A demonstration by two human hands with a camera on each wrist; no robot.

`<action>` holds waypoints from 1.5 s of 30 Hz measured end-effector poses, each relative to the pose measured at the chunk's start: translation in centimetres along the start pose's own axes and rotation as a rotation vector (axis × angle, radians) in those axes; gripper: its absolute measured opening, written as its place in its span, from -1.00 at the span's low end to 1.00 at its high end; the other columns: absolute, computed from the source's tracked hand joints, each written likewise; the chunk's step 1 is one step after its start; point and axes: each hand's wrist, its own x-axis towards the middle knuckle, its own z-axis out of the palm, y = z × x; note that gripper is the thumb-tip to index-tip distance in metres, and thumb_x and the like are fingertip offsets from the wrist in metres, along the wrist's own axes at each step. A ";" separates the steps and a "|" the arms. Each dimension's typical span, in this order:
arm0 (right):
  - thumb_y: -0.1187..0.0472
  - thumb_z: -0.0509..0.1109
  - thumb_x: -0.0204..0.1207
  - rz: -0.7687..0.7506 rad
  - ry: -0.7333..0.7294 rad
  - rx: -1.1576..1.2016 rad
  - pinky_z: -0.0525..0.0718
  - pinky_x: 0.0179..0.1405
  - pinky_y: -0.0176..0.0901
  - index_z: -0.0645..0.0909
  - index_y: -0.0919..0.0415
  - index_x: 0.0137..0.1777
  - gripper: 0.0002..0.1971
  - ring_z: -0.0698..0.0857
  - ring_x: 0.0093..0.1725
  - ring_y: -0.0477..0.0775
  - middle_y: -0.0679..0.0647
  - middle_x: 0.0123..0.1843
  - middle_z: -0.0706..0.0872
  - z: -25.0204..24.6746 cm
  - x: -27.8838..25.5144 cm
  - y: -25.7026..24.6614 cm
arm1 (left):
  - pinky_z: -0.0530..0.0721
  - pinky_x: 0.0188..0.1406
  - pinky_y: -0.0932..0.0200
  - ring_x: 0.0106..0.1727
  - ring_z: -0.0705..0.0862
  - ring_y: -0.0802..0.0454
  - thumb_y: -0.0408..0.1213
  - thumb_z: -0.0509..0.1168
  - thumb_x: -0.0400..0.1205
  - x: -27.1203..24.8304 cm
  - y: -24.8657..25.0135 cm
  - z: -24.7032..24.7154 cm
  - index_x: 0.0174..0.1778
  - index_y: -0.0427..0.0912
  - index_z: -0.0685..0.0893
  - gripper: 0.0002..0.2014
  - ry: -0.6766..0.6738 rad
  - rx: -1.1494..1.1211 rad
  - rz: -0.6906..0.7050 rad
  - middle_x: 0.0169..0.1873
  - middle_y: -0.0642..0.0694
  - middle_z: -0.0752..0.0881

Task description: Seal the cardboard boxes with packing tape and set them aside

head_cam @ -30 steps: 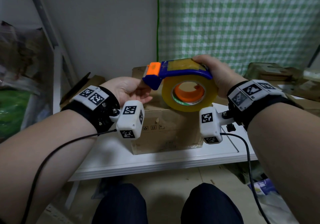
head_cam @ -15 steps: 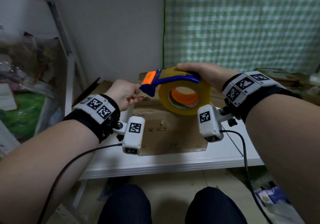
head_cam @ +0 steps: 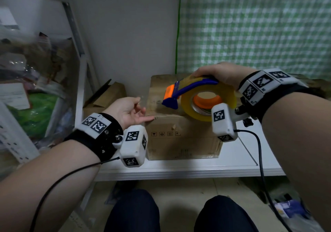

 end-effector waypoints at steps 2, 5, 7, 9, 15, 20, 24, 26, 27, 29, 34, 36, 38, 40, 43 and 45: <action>-0.21 0.49 0.32 0.017 0.002 0.023 0.73 -0.01 -0.01 0.75 0.11 -0.16 -0.63 0.76 -0.21 0.14 0.12 -0.20 0.83 0.0 0.0 0.1 | 0.41 0.21 -0.57 -0.36 0.46 0.10 -0.26 0.20 0.71 0.2 -0.5 -0.1 -0.14 -0.22 0.50 -0.85 -0.002 -0.004 -0.006 -0.39 -0.02 0.41; -0.20 0.50 0.31 0.018 0.014 0.035 0.72 -0.03 -0.02 0.74 0.10 -0.21 -0.65 0.75 -0.25 0.11 0.08 -0.28 0.81 0.2 0.1 -0.1 | 0.24 0.20 -0.69 -0.34 0.48 0.13 -0.27 0.22 0.70 0.5 -0.9 -0.3 -0.13 -0.22 0.49 -0.88 -0.001 -0.042 0.028 -0.33 0.01 0.43; -0.22 0.52 0.27 0.025 0.007 0.042 0.74 0.04 0.02 0.76 0.11 -0.19 -0.62 0.78 -0.20 0.14 0.10 -0.21 0.83 0.6 0.2 -0.3 | 0.21 0.17 -0.72 -0.33 0.50 0.13 -0.28 0.22 0.69 0.8 -0.8 -0.4 -0.09 -0.22 0.51 -0.91 0.008 -0.080 0.050 -0.32 0.01 0.44; -0.23 0.54 0.22 0.030 0.013 0.048 0.75 0.04 0.03 0.76 0.11 -0.17 -0.59 0.79 -0.17 0.15 0.12 -0.18 0.84 1.2 0.4 -0.6 | 0.22 0.17 -0.73 -0.31 0.52 0.12 -0.30 0.22 0.69 1.3 -0.4 -0.8 -0.09 -0.21 0.53 -0.92 0.032 -0.075 0.095 -0.32 0.01 0.45; -0.23 0.51 0.27 0.013 0.024 -0.029 0.75 0.00 -0.01 0.72 0.11 -0.18 -0.61 0.78 -0.13 0.15 0.13 -0.13 0.81 2.6 0.9 -2.1 | 0.58 0.12 -0.39 -0.38 0.46 0.13 -0.27 0.28 0.68 2.2 1.3 -2.1 -0.21 -0.17 0.58 -0.86 0.123 0.212 0.212 -0.39 0.00 0.48; -0.28 0.44 0.30 -0.018 -0.040 -0.104 0.70 0.15 0.08 0.73 0.11 -0.31 -0.59 0.74 -0.13 0.15 0.16 -0.14 0.80 2.5 0.4 -2.3 | 0.68 -0.40 0.18 -0.34 0.46 0.13 -0.36 0.26 0.67 2.8 2.0 -2.6 -0.19 -0.21 0.54 -0.88 0.193 0.412 0.346 -0.34 -0.07 0.48; -0.32 0.41 0.26 -0.040 -0.114 -0.074 0.64 0.27 0.19 0.76 0.06 -0.33 -0.58 0.72 -0.17 0.15 0.15 -0.22 0.79 1.7 -0.3 -1.6 | 0.57 -0.61 0.36 -0.33 0.50 0.08 -0.44 0.22 0.67 2.9 2.6 -2.8 -0.17 -0.25 0.53 -0.90 0.270 0.492 0.405 -0.29 -0.11 0.48; -0.26 0.41 0.36 -0.051 -0.107 -0.096 0.64 0.21 0.12 0.74 0.08 -0.34 -0.61 0.71 -0.17 0.12 0.12 -0.22 0.78 1.0 -0.7 -1.5 | 0.61 -0.59 0.34 -0.22 0.56 0.02 -0.44 0.25 0.66 2.7 2.8 -2.7 -0.01 -0.32 0.59 -0.96 0.310 0.526 0.432 -0.14 -0.16 0.53; -0.25 0.40 0.38 -0.056 -0.097 -0.109 0.64 0.20 0.11 0.73 0.08 -0.33 -0.62 0.71 -0.15 0.13 0.13 -0.19 0.78 0.6 -0.9 -1.4 | 0.63 -0.58 0.33 -0.19 0.57 0.02 -0.43 0.26 0.66 2.7 2.8 -2.6 0.11 -0.36 0.59 -0.86 0.315 0.543 0.451 -0.08 -0.16 0.53; -0.25 0.41 0.38 -0.056 -0.084 -0.127 0.65 0.21 0.11 0.72 0.09 -0.27 -0.62 0.73 -0.08 0.17 0.17 -0.11 0.79 0.1 -1.1 -1.4 | 0.62 -0.60 0.36 -0.22 0.54 0.04 -0.42 0.24 0.67 2.4 2.4 -2.1 0.25 -0.37 0.55 -0.76 0.312 0.566 0.466 -0.04 -0.15 0.54; -0.27 0.40 0.37 -0.045 -0.052 -0.294 0.64 -0.02 -0.06 0.69 0.11 -0.22 -0.59 0.69 -0.14 0.11 0.12 -0.17 0.74 0.5 -1.0 -2.6 | 0.63 -0.67 0.38 -0.06 0.58 -0.03 -0.38 0.26 0.67 2.7 1.2 -1.9 0.26 -0.38 0.57 -0.74 0.323 0.568 0.455 0.25 -0.26 0.56; -0.27 0.40 0.37 -0.050 -0.044 -0.332 0.61 -0.07 -0.08 0.66 0.10 -0.26 -0.59 0.66 -0.19 0.09 0.11 -0.21 0.70 1.0 -0.6 -3.1 | 0.61 -0.68 0.39 0.00 0.63 -0.06 -0.37 0.30 0.65 2.9 1.1 -2.3 0.06 -0.38 0.61 -0.85 0.330 0.512 0.444 0.07 -0.24 0.61; -0.27 0.40 0.37 -0.058 -0.049 -0.356 0.60 -0.06 -0.07 0.67 0.12 -0.23 -0.59 0.64 -0.19 0.09 0.11 -0.21 0.69 1.5 -0.2 -3.6 | 0.60 -0.67 0.42 -0.12 0.62 0.00 -0.37 0.31 0.64 2.5 1.3 -2.7 -0.19 -0.31 0.56 -0.88 0.317 0.474 0.458 -0.19 -0.13 0.58; -0.26 0.41 0.37 -0.055 -0.058 -0.366 0.61 -0.05 -0.06 0.67 0.12 -0.21 -0.60 0.64 -0.19 0.09 0.11 -0.20 0.70 2.0 0.3 -4.1 | 0.63 -0.59 0.39 -0.23 0.56 0.06 -0.37 0.28 0.66 2.4 1.3 -3.2 -0.32 -0.22 0.50 -0.78 0.314 0.504 0.483 -0.32 -0.07 0.50; -0.26 0.42 0.36 -0.044 -0.058 -0.410 0.61 -0.05 -0.05 0.65 0.10 -0.26 -0.61 0.64 -0.21 0.08 0.09 -0.23 0.69 2.6 0.7 -4.6 | 0.67 -0.46 0.30 -0.32 0.54 0.08 -0.30 0.32 0.64 2.8 1.2 -3.9 -0.25 -0.30 0.57 -0.82 0.355 0.519 0.501 -0.27 -0.10 0.53; -0.26 0.41 0.37 -0.032 -0.061 -0.448 0.56 -0.09 -0.08 0.62 0.10 -0.28 -0.61 0.62 -0.23 0.06 0.09 -0.24 0.66 3.0 0.9 -4.8 | 0.72 -0.23 0.14 -0.33 0.57 0.07 -0.25 0.35 0.62 3.2 0.9 -4.2 -0.05 -0.35 0.64 -0.81 0.378 0.532 0.495 -0.14 -0.14 0.58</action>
